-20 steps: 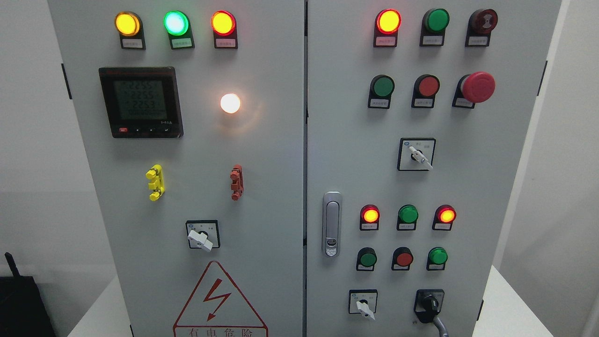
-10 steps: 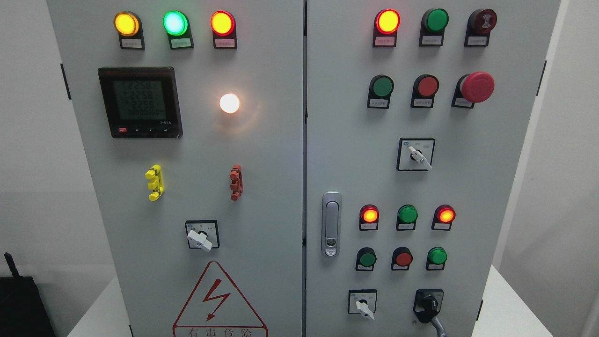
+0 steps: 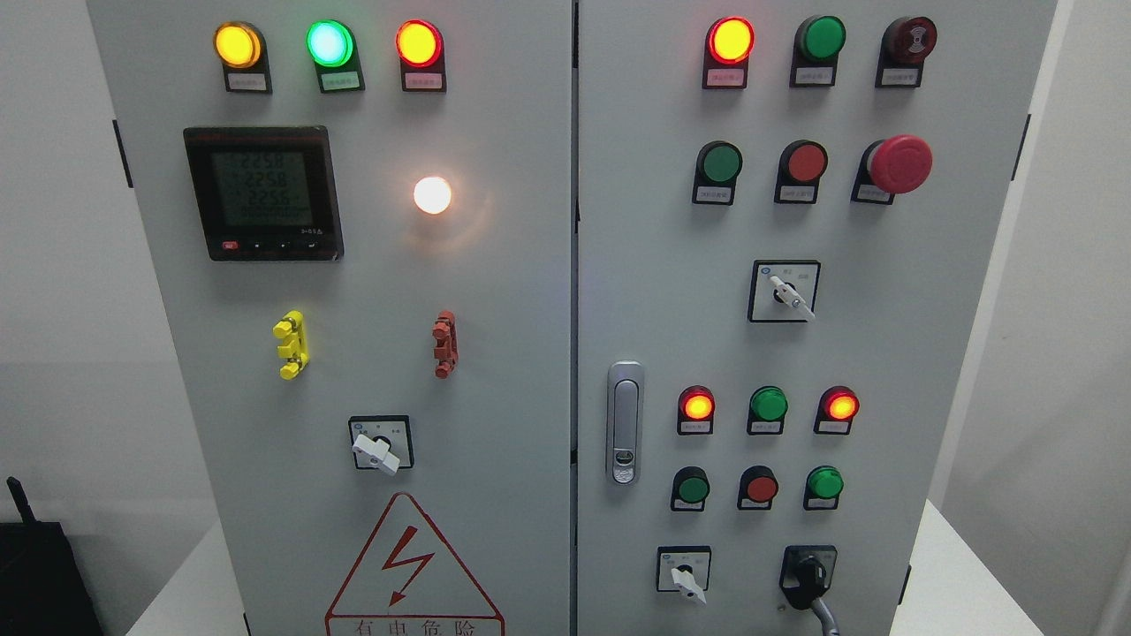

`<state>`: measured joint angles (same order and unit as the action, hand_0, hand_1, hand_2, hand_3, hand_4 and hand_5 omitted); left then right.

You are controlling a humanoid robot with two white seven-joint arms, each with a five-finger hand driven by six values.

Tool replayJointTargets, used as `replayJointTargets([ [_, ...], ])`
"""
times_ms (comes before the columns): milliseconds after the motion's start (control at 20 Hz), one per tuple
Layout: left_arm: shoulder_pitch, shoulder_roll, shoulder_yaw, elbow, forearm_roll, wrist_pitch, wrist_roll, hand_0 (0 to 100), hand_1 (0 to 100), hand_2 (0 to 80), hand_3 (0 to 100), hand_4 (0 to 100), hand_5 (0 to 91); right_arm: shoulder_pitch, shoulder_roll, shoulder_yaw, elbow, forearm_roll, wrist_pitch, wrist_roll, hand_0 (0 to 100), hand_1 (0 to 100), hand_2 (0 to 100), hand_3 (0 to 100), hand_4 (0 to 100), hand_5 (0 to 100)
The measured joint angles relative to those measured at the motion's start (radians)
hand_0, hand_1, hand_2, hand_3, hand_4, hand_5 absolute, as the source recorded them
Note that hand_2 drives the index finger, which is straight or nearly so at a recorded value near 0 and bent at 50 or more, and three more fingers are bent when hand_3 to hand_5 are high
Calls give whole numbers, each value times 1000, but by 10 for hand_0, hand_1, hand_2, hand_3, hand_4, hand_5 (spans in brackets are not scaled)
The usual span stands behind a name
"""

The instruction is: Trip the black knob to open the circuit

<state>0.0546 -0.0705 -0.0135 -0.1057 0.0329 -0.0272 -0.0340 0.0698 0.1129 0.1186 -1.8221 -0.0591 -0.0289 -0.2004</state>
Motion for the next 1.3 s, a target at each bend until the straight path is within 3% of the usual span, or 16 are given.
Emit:
replayJointTargets([
  [1303, 0, 0, 0, 0, 0, 0, 0, 120, 389, 0, 0, 0, 0, -13, 5, 16, 3, -4, 8, -5, 0, 85, 21, 1000, 1000, 985],
])
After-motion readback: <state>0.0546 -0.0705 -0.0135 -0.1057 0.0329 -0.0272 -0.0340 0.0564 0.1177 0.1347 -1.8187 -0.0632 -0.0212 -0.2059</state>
